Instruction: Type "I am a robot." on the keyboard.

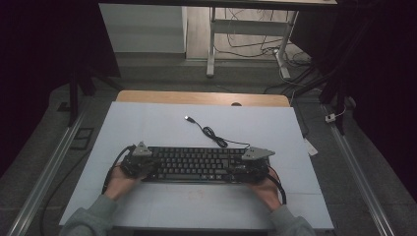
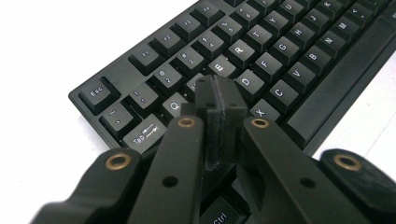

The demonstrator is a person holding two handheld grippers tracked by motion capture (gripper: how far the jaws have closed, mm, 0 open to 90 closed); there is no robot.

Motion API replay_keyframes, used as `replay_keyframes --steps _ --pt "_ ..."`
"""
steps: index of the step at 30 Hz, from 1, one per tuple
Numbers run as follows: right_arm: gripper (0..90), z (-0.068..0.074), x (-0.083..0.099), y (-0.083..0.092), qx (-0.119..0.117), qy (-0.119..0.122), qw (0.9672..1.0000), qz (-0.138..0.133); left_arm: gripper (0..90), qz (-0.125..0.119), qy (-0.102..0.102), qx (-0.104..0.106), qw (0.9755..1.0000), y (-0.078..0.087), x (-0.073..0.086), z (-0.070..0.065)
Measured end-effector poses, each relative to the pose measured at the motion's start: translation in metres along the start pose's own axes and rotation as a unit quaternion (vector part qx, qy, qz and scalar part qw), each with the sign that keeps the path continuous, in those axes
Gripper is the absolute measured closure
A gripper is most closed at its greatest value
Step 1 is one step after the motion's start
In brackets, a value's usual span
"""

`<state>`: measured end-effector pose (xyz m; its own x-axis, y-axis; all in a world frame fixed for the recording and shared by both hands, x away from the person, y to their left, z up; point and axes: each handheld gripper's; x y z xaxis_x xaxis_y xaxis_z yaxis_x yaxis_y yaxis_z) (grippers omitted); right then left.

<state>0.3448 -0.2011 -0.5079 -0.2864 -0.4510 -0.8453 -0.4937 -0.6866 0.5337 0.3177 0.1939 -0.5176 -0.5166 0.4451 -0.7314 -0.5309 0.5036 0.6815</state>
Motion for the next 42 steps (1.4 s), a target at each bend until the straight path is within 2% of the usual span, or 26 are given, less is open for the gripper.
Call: replay_keyframes --steps 12,17,24,29,31,36,42 --pt "41.7 0.000 0.000 0.000 0.000 0.000 1.0000 0.001 88.2 0.015 0.001 -0.005 0.9999 -0.006 0.003 0.000" --pt "41.6 0.000 0.000 0.000 0.001 0.001 1.0000 0.002 88.4 0.011 0.004 -0.004 0.9999 -0.006 0.003 0.000" --pt "41.6 0.000 0.000 0.000 -0.001 0.000 1.0000 0.000 88.4 -0.025 0.017 -0.006 0.9995 0.005 0.002 0.003" --pt "41.7 0.000 0.000 0.000 0.001 0.002 1.0000 0.001 87.1 -0.057 0.031 -0.010 0.9978 0.015 0.001 0.006" --pt "41.6 0.000 0.000 0.000 0.001 0.002 1.0000 0.001 82.3 -0.069 0.039 -0.011 0.9968 0.019 0.001 0.009" --pt "41.6 0.000 0.000 0.000 -0.001 0.000 1.0000 -0.001 59.3 -0.082 0.064 -0.022 0.9943 0.023 0.003 0.015" --pt "41.6 0.000 0.000 0.000 -0.001 0.000 1.0000 -0.002 46.9 -0.085 0.074 -0.022 0.9934 0.023 0.003 0.017"
Point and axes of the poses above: each handheld gripper's, and its own axes: y roughly backward along the jaws, x roughly out of its underside, z roughly to its left, and after that the axes turned 4 degrees about -z, right-handed
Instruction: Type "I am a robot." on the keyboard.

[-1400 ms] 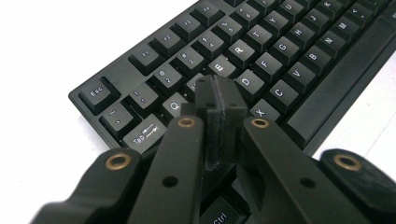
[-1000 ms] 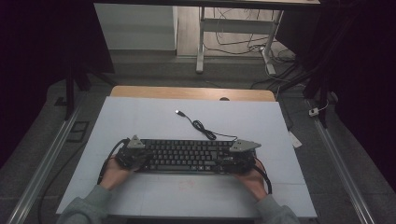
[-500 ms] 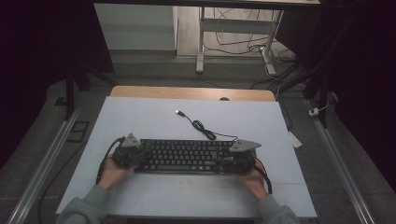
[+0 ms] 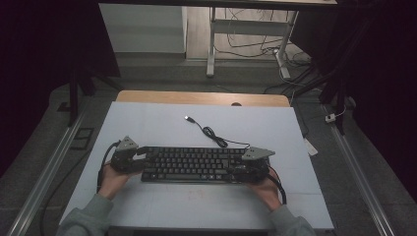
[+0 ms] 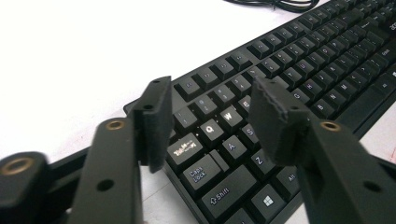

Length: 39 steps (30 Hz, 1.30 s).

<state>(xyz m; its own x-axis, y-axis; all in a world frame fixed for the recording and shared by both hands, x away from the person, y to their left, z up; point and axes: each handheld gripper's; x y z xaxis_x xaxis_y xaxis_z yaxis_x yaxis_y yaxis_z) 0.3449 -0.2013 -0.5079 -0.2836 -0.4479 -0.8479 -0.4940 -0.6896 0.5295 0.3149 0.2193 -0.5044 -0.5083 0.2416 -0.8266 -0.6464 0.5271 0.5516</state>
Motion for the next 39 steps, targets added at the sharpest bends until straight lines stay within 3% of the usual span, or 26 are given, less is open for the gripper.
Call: replay_keyframes --steps 12,20,39 --pt "41.5 -0.001 0.000 0.001 0.002 0.000 1.0000 0.001 38.2 -0.004 0.007 0.008 0.9999 0.000 -0.001 -0.001" --pt "41.5 -0.001 0.000 0.001 0.002 0.000 1.0000 0.001 37.4 -0.004 0.003 0.013 0.9999 -0.001 -0.001 -0.002" --pt "41.5 0.000 0.000 0.000 0.000 -0.001 1.0000 0.001 35.3 0.004 -0.020 0.060 0.9980 -0.004 -0.006 -0.023"
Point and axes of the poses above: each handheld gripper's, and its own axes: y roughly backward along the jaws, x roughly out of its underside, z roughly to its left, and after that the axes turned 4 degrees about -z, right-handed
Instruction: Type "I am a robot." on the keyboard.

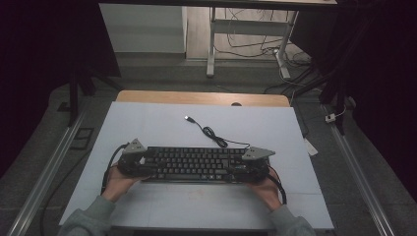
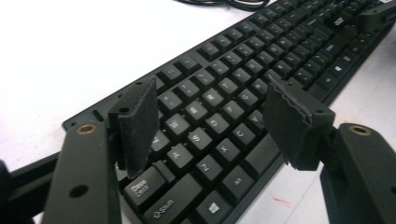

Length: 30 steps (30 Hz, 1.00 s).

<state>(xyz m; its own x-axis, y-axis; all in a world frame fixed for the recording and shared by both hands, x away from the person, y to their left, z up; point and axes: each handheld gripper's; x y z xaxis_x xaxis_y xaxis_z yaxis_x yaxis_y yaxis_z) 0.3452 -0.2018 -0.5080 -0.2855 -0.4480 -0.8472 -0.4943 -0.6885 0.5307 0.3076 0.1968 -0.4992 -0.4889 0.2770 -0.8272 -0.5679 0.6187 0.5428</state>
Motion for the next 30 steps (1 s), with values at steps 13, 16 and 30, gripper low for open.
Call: replay_keyframes --steps 13,16,30 --pt "41.5 0.000 0.000 0.000 0.000 0.000 1.0000 0.000 35.3 0.000 -0.013 0.025 0.9996 -0.003 -0.003 -0.011" --pt "41.5 0.000 0.000 -0.001 0.000 0.000 1.0000 0.000 35.3 0.001 -0.014 0.035 0.9993 -0.004 -0.003 -0.015" --pt "41.4 0.000 0.000 -0.001 0.000 0.001 1.0000 0.003 36.5 0.017 -0.031 0.062 0.9974 -0.012 -0.005 -0.029"
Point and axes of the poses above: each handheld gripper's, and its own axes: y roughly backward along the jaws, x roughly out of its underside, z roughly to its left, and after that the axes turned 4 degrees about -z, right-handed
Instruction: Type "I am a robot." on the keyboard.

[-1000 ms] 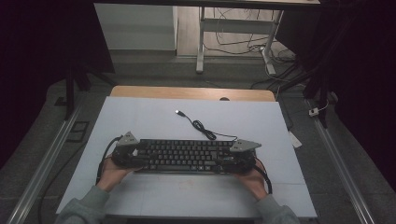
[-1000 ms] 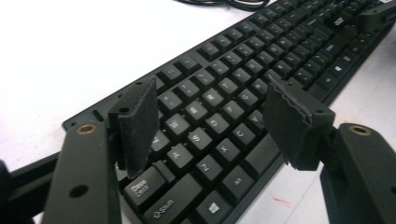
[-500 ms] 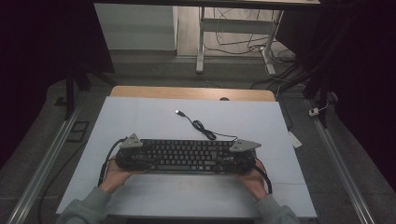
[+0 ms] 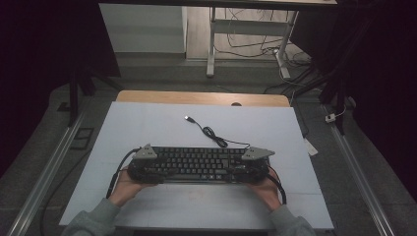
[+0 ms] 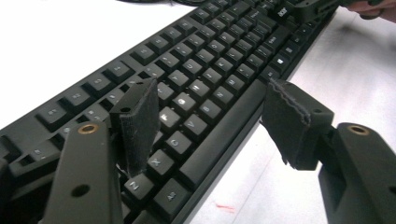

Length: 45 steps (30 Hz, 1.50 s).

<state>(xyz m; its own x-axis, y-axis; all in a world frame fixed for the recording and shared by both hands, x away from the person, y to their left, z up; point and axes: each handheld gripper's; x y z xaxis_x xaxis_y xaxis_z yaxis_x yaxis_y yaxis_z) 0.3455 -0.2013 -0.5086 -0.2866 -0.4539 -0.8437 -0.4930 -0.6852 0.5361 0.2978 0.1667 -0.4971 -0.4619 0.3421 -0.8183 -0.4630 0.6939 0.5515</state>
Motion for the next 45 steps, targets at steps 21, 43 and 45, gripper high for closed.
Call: replay_keyframes --steps 21,43,45 --pt "41.5 0.000 0.000 -0.001 0.000 0.000 1.0000 0.000 88.4 0.043 -0.049 0.027 0.9975 -0.018 0.002 -0.014" --pt "41.4 0.001 0.000 -0.001 0.003 0.001 1.0000 0.001 88.5 0.072 -0.046 0.011 0.9963 -0.033 0.009 -0.010" --pt "41.4 0.001 0.000 0.000 0.003 0.001 1.0000 0.001 88.4 0.073 -0.046 0.011 0.9962 -0.033 0.009 -0.010"
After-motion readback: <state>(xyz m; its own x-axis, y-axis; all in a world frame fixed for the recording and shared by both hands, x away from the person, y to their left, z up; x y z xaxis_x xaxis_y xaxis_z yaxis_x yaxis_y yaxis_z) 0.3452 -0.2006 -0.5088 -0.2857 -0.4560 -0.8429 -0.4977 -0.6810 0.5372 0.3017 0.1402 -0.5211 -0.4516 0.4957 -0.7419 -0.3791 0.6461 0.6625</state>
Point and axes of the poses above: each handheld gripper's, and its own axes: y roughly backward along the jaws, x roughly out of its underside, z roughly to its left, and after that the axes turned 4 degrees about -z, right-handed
